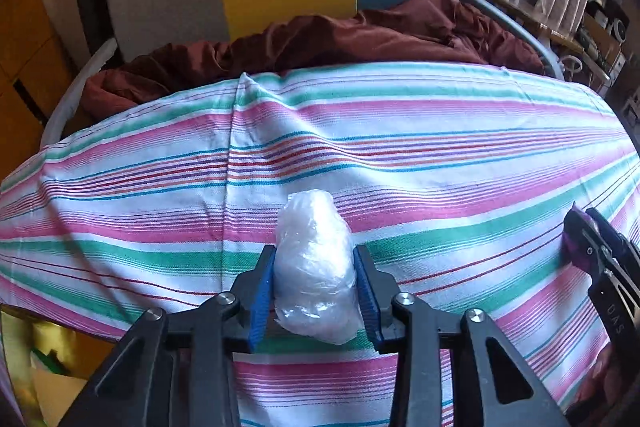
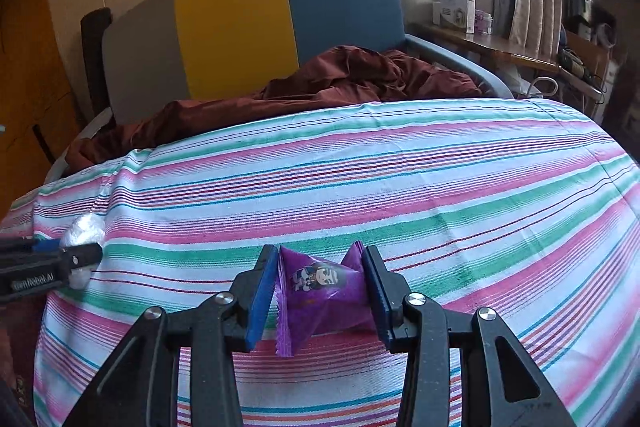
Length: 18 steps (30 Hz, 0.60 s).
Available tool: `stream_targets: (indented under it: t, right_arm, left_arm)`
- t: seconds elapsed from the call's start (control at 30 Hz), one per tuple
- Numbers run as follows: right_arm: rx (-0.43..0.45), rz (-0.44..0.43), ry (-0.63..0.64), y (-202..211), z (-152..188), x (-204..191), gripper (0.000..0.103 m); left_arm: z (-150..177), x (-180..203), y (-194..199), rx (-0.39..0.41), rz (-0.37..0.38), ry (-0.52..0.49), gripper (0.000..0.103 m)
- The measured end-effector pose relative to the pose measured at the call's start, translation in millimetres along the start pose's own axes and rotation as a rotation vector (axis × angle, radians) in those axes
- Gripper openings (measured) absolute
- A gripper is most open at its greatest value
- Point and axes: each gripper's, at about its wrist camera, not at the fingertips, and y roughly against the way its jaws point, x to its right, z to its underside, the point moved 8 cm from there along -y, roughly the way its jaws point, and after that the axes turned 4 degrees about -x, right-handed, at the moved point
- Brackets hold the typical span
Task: Organize objects
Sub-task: 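Grasp the second plastic-wrapped bundle with the left tool while the right tool holds the packet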
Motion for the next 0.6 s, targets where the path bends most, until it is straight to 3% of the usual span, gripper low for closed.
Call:
stream_targets:
  t: [0.3, 0.6]
  right_arm:
    - [0.0, 0.06, 0.036, -0.6, 0.3, -3.9, 0.043]
    - [0.042, 0.102, 0.049, 9.9, -1.3, -3.8, 0.043]
  left_arm:
    - [7.3, 10.1, 46.1, 0.125, 0.142, 0.033, 0.035]
    - [50.2, 22.3, 108.8, 0.207, 0.306, 0.05, 0.035]
